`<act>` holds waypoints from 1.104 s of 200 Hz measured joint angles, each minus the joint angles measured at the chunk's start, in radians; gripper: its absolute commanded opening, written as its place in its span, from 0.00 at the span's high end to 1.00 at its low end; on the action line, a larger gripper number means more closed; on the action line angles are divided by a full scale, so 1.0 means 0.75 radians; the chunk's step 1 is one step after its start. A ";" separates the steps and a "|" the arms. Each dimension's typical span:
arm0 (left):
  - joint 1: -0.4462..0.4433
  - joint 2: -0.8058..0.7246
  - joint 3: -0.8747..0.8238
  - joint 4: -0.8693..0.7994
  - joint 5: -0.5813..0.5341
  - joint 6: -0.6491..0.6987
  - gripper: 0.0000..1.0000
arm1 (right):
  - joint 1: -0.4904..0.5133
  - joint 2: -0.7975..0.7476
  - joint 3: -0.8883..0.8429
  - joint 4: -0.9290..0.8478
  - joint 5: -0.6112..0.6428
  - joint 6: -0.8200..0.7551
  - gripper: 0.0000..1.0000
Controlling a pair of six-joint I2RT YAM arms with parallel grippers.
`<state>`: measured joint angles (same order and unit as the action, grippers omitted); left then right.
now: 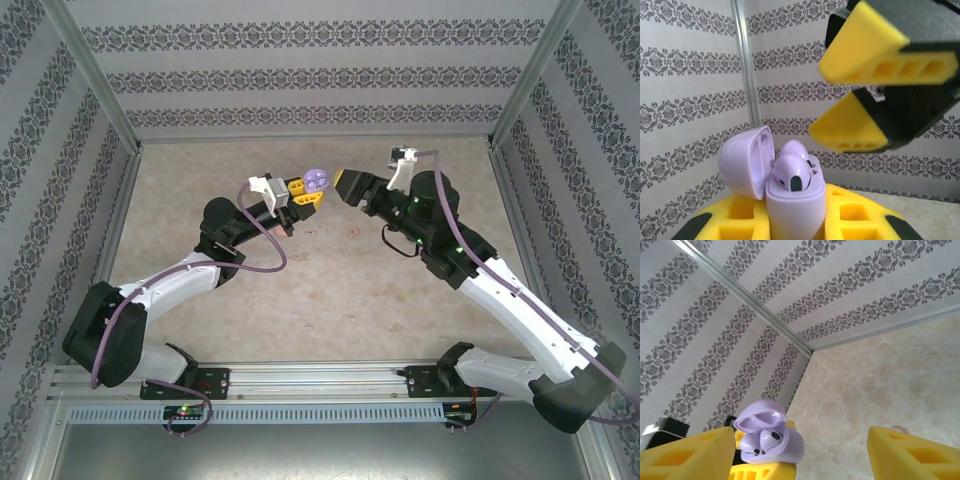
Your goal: Insert the wireless bluetooth earbuds into the charging case
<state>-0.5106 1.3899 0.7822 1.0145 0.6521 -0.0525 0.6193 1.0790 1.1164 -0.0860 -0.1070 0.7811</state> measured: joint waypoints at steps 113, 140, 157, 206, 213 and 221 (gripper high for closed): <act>-0.001 0.000 0.000 -0.033 0.015 0.035 1.00 | -0.047 0.183 0.357 -0.306 -0.149 -0.090 0.80; -0.007 0.000 0.001 -0.085 0.043 0.061 1.00 | -0.056 0.355 0.594 -0.420 -0.201 -0.138 0.90; -0.016 0.000 0.005 -0.123 0.064 0.074 1.00 | -0.064 0.486 0.746 -0.499 -0.256 -0.156 0.92; -0.026 0.009 0.048 -0.201 0.103 0.103 1.00 | -0.064 0.756 0.930 -0.730 -0.385 -0.212 1.00; -0.027 0.012 0.048 -0.209 0.103 0.105 1.00 | -0.065 0.752 0.917 -0.745 -0.388 -0.215 1.00; -0.028 0.019 0.050 -0.217 0.107 0.105 1.00 | -0.071 0.724 0.885 -0.753 -0.388 -0.216 1.00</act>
<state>-0.5320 1.4040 0.8196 0.8520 0.7322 0.0265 0.5659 1.6222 1.7802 -0.6510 -0.3977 0.6189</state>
